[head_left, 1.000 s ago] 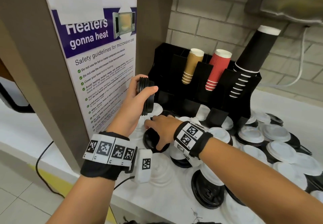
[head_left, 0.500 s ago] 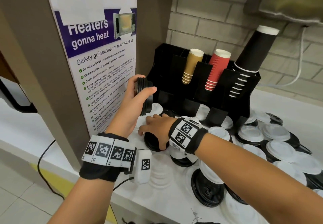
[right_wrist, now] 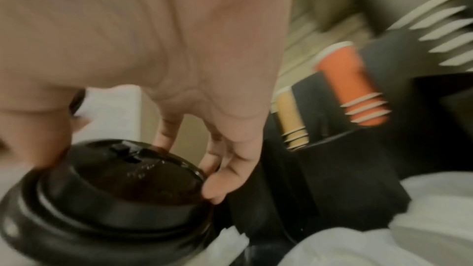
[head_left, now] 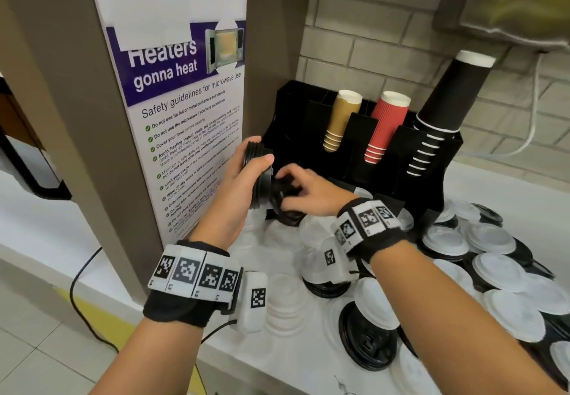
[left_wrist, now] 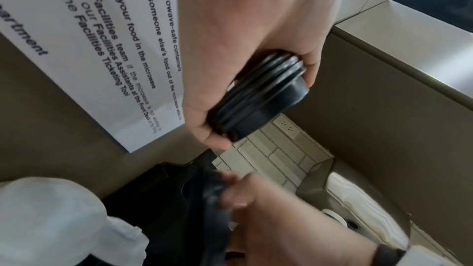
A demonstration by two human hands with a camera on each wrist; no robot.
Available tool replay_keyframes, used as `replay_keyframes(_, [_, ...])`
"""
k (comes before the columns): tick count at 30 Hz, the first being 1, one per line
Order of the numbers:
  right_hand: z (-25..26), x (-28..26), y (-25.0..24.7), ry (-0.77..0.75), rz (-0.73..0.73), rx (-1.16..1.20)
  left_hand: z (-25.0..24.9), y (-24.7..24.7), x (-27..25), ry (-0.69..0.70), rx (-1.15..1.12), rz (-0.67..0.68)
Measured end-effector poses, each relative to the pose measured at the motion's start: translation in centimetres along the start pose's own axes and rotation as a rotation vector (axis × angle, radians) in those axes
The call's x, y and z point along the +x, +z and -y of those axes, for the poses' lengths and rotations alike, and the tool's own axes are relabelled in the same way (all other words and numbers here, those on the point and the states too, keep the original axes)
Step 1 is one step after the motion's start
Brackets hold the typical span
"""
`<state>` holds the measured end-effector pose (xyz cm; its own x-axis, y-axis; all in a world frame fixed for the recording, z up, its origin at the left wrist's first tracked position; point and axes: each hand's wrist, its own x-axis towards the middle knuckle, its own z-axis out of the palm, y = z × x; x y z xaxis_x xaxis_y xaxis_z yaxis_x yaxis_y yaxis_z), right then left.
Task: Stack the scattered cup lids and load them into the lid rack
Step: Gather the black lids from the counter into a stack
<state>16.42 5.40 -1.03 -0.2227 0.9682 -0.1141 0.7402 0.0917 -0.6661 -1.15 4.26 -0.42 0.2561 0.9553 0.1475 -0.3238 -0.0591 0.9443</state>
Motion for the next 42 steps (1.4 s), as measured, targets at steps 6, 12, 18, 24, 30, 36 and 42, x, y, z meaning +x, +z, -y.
replay_keyframes(6, [0.4, -4.0, 0.5, -0.027, -0.308, 0.635, 1.0, 0.8, -0.4, -0.069, 0.029, 0.079])
replay_keyframes(12, [0.9, -7.0, 1.6, -0.190, -0.364, 0.680, 1.5, 2.2, -0.8, -0.138, 0.007, 0.184])
replay_keyframes(18, [0.7, -7.5, 1.6, -0.231, -0.402, 0.638, 1.9, 3.3, -1.2, -0.149, -0.041, 0.188])
replay_keyframes(24, [0.8, -7.3, 1.7, -0.250, -0.398, 0.615, 2.2, 3.2, -0.9, -0.161, -0.054, 0.197])
replay_keyframes(30, [1.1, -4.2, -0.1, -0.139, -0.305, 0.468, 1.8, 2.0, 0.5, -0.104, -0.051, 0.042])
replay_keyframes(36, [-0.8, 2.1, -0.8, 0.347, 0.120, -0.409, 0.8, 1.3, 1.3, -0.022, -0.022, -0.031])
replay_keyframes(42, [-1.6, 5.6, 1.7, 0.372, 0.239, -0.678, 1.2, 0.7, 1.4, -0.022, -0.005, -0.023])
